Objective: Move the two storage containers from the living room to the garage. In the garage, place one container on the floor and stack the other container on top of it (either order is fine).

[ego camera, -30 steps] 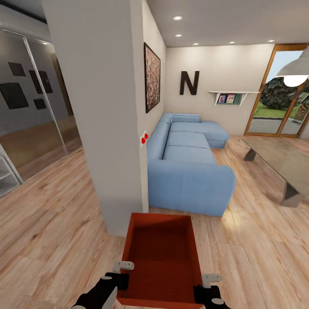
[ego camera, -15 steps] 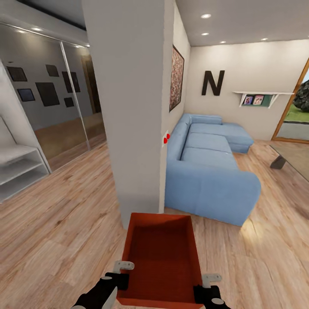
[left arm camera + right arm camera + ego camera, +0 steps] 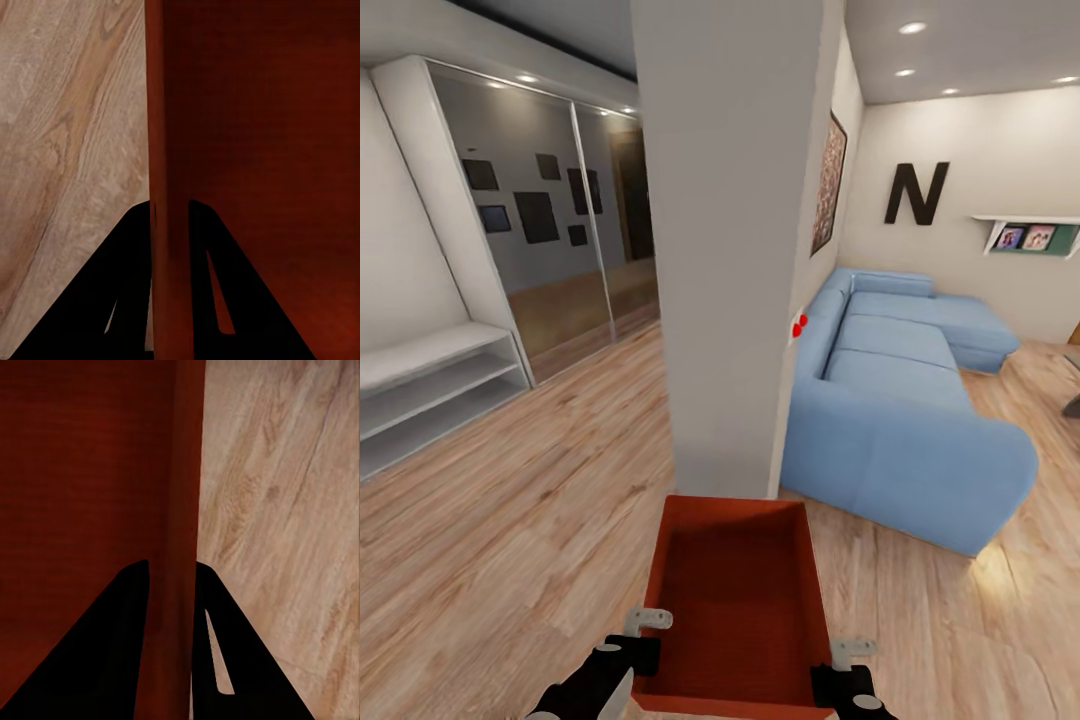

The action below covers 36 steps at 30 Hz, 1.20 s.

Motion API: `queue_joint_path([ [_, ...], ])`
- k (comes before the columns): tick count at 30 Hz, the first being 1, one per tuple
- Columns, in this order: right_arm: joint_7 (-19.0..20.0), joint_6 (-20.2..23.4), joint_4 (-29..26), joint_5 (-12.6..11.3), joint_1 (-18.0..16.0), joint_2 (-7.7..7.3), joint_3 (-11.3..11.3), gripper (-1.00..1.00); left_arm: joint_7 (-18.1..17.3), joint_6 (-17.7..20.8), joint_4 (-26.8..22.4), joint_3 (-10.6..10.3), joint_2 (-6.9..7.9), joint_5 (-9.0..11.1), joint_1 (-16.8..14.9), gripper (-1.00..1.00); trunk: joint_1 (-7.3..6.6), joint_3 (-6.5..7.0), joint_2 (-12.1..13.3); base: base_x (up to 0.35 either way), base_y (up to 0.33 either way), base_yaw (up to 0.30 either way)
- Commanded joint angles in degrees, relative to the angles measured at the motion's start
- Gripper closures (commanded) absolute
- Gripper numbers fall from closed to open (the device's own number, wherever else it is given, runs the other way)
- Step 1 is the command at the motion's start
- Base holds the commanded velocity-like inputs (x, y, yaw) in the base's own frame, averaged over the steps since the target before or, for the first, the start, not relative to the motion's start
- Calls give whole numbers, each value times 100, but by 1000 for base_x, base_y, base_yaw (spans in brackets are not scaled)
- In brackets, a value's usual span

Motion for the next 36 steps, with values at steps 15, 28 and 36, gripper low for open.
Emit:
queue_joint_path([
  [15, -51, -43, 4, -24, -10, -6, -34, 100, 44, 32, 7, -92, -2, 32, 0, 100, 1, -7, -6, 0, 0, 294],
  [28, -54, -43, 4, -24, -8, -5, -34, 100, 44, 32, 6, -92, -2, 32, 0, 100, 1, -7, -6, 0, 0, 294],
  [36, -55, -43, 4, -24, -10, -10, -34, 100, 44, 32, 6, -92, -2, 32, 0, 100, 1, -7, -6, 0, 0, 294],
])
